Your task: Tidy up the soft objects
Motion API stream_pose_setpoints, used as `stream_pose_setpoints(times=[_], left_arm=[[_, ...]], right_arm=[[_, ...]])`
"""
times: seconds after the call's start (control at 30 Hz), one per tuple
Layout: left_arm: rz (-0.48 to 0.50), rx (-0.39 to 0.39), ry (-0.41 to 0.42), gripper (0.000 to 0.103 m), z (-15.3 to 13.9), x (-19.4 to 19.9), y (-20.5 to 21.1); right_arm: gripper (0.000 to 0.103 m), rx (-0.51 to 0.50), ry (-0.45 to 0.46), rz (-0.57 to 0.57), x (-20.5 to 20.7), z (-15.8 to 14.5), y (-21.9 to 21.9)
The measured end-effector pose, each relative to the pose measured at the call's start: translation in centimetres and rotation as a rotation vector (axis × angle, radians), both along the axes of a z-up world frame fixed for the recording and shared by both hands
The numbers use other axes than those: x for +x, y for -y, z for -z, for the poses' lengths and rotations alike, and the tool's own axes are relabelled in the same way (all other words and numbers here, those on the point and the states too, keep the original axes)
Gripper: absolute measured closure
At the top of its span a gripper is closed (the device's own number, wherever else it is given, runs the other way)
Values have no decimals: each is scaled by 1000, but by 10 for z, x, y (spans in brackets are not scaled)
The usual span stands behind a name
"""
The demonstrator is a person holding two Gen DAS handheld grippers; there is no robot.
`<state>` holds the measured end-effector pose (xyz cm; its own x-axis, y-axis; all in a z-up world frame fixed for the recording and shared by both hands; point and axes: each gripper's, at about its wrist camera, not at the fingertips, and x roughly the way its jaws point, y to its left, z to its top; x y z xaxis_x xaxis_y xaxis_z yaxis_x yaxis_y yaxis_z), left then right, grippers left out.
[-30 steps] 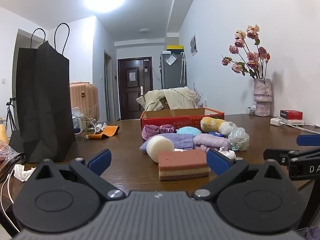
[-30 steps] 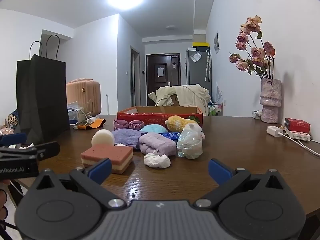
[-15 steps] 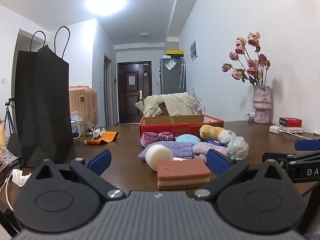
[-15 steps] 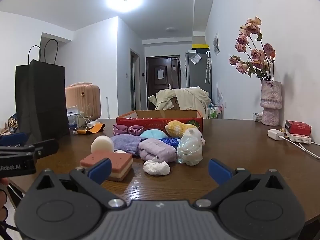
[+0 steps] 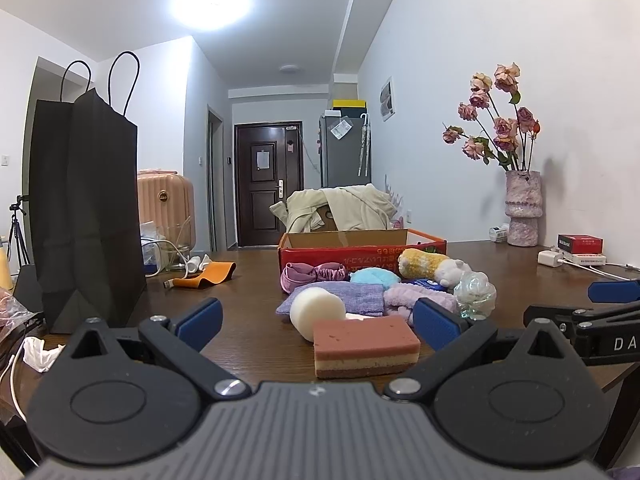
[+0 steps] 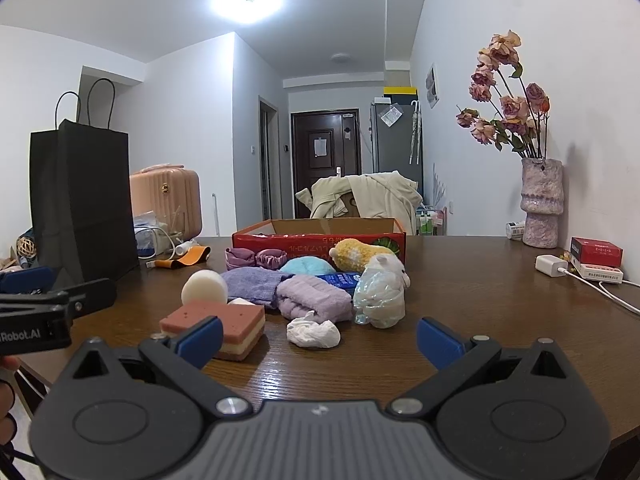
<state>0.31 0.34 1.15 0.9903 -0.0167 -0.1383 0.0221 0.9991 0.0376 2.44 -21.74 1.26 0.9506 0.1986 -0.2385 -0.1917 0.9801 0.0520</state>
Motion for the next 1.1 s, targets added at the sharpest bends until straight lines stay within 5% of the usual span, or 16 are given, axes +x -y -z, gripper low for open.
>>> stream_pose_setpoints(times=[1.1], left_arm=[[2, 0, -4, 0, -1, 2, 0]], right_arm=[[0, 10, -2, 5, 1, 2, 1]])
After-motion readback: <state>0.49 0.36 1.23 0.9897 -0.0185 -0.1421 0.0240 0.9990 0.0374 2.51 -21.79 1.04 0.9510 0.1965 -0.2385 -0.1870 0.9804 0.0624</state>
